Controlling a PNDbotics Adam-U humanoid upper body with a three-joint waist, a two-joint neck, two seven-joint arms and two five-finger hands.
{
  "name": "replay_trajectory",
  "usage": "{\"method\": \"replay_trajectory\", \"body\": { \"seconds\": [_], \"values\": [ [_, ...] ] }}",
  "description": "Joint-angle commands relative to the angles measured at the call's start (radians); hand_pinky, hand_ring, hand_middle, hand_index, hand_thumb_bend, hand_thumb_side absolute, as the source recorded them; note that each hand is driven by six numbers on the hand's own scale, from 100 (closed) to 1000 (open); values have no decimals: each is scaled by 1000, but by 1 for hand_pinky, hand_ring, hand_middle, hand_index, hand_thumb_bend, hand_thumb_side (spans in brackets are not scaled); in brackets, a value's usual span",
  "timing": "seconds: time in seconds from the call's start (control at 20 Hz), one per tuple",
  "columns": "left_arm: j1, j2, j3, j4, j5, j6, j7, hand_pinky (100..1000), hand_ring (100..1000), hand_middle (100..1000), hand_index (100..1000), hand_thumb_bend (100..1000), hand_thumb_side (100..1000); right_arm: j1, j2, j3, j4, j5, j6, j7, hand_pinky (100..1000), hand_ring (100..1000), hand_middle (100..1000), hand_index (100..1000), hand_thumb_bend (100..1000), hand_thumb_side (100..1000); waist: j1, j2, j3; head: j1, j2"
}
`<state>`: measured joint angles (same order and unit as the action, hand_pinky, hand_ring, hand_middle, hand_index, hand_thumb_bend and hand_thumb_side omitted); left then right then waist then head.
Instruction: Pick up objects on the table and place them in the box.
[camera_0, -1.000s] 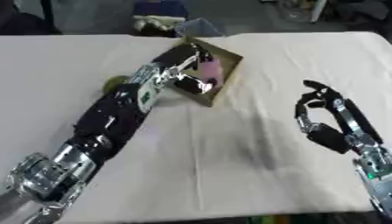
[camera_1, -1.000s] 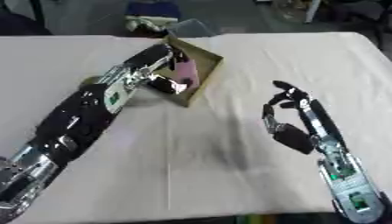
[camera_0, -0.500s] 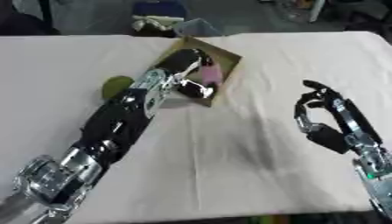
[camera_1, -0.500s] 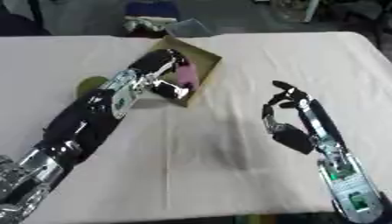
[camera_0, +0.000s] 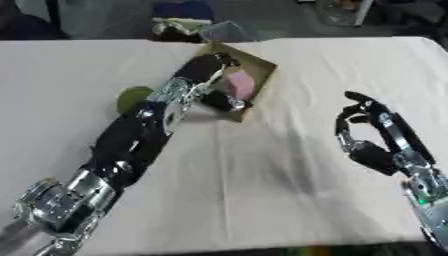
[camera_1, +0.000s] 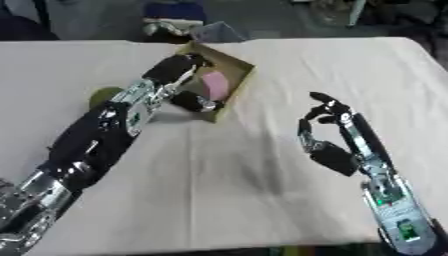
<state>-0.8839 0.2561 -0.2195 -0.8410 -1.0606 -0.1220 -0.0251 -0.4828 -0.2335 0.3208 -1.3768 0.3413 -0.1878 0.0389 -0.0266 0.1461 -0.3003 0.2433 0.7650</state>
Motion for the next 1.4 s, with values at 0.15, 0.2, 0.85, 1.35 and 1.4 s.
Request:
{"method": "replay_trajectory", "body": {
  "seconds": [0.15,0.2,0.85,1.35,1.4],
  "values": [
    [-4,74,-5,-146,58,-4,-37,779,723,757,869,608,649,-9,-15,-11,-18,6,2,-5,763,830,618,938,100,468,-1,-20,7,-10,5],
    [3,94,-5,-191,86,-2,-48,764,702,738,855,548,610,-7,-17,-13,-18,6,3,-6,763,830,618,938,100,468,0,-21,10,-13,5],
    [174,412,49,-508,276,-7,-390,731,684,727,834,389,485,2,-37,-24,-11,11,6,-16,763,830,618,938,100,469,8,-27,40,-46,5],
    [273,467,23,-452,230,-55,-481,734,707,753,845,417,469,8,-40,-26,-13,16,5,-20,763,830,618,938,100,470,14,-30,41,-50,5],
    [280,465,21,-438,217,-58,-483,734,708,754,845,417,469,8,-40,-26,-14,16,5,-20,763,830,618,938,100,470,14,-30,41,-50,5]
  ]
}}
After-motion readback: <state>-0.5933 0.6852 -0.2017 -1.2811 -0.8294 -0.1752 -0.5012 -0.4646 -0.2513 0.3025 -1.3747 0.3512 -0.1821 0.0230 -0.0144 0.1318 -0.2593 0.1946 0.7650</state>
